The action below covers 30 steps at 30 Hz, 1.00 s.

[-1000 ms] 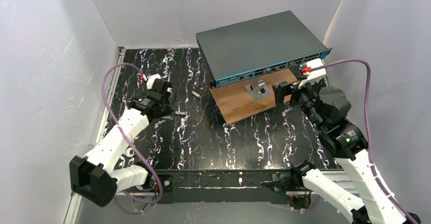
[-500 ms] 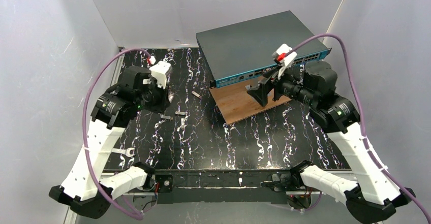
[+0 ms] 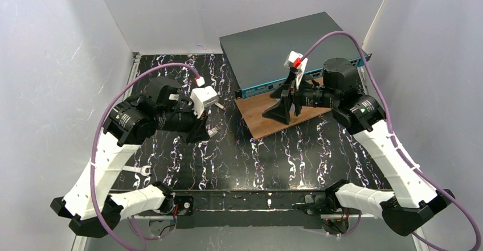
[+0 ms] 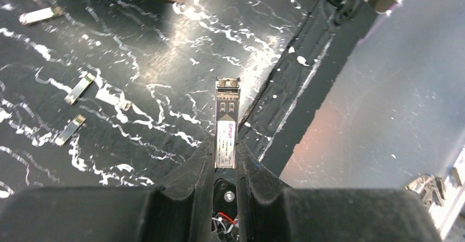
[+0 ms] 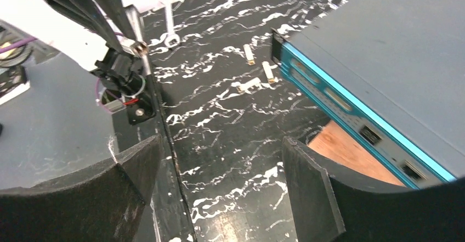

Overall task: Insert the plug into the switch port
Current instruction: Pick up the plug from the center of the board.

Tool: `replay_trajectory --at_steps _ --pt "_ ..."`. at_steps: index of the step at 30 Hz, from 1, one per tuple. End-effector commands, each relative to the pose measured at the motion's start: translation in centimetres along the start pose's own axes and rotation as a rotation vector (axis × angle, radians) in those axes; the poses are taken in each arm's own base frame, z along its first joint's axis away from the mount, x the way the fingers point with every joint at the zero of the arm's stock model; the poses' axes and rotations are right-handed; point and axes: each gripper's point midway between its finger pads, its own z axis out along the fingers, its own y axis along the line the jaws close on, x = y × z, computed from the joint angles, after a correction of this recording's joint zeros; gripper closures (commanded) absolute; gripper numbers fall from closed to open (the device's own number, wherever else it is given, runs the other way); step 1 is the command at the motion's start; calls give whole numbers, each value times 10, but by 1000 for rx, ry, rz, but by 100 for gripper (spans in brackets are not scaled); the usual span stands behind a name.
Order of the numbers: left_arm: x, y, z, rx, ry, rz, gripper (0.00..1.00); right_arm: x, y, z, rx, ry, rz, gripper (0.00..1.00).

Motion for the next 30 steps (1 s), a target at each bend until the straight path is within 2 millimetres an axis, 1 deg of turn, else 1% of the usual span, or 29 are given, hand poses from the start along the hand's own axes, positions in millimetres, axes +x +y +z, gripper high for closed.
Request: replay_trajectory --at_steps 1,4,7,13,16,25,30 --pt "-13 -30 -2 143 -13 57 100 -24 33 7 -132 -72 -74 13" --pt "-20 -36 4 169 -1 81 100 -14 49 24 -153 -41 -111 12" --pt "-27 -41 10 191 8 107 100 -7 63 36 -177 -20 -150 11" --pt "-34 -52 21 230 34 162 100 2 80 49 -227 -9 -183 12" --pt "-37 -57 23 246 31 184 100 9 84 53 -244 3 -188 13" --pt "-44 -67 24 283 7 211 100 17 95 59 -297 26 -191 25" --pt "-48 -70 24 301 -6 218 100 21 96 60 -305 34 -191 38"
